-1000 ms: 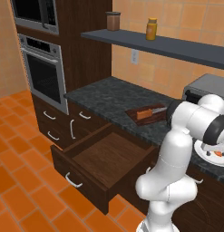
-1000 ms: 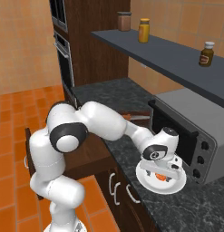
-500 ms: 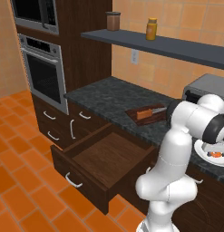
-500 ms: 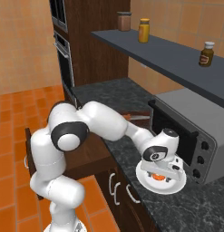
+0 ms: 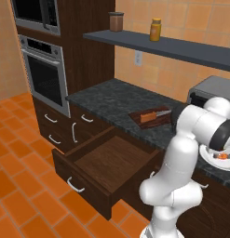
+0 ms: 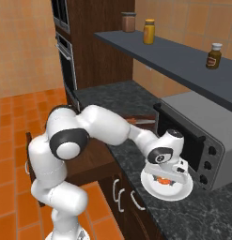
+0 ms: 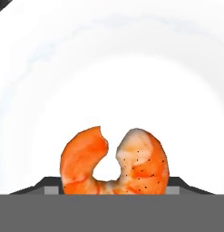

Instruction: Pick up the knife from the drawer and place it on the cutting board. Then place the meat from the plate to the cutting board.

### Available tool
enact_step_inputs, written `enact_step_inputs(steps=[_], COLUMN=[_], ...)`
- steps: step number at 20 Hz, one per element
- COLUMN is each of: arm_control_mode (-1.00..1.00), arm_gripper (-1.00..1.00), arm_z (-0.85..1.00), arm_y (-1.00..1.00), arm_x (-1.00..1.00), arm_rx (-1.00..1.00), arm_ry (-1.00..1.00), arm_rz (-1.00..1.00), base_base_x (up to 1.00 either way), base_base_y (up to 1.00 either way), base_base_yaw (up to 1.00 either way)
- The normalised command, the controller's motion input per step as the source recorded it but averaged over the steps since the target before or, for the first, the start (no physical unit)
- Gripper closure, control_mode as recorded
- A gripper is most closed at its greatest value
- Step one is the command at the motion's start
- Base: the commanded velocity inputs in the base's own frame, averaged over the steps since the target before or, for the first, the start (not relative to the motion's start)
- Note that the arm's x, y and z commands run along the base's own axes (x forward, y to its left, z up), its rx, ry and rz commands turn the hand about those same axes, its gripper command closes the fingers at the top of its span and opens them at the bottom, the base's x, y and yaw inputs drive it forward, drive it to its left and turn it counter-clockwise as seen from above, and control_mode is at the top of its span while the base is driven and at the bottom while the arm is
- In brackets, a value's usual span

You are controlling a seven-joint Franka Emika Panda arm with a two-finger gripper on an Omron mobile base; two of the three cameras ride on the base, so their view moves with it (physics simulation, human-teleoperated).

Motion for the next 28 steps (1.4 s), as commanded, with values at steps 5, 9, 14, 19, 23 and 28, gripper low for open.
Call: enact_step_inputs(steps=[5,9,14,19,23,28], arm_control_mode=[-1.00,-1.00,-1.00,-1.00,-1.00,-1.00], arm_gripper=[1.00,1.00,1.00,1.00,1.00,1.00], arm_z=[0.90,0.86,0.68,0.50,0.05,0.02], arm_y=[0.68,0.96,0.95,0.58,0.26,0.10], arm_x=[0.11,0.54,0.96,1.00,1.00,1.00], arm_rx=[0.00,-0.01,-0.16,-0.11,-0.01,0.00], arm_ry=[-0.14,-0.01,0.05,0.06,0.03,0.05], arm_rz=[0.00,0.02,0.05,0.05,0.08,0.10], base_base_x=[0.00,0.00,0.00,0.00,0.00,0.00], base_base_y=[0.00,0.00,0.00,0.00,0.00,0.00], base_base_yaw=[0.00,0.00,0.00,0.00,0.00,0.00])
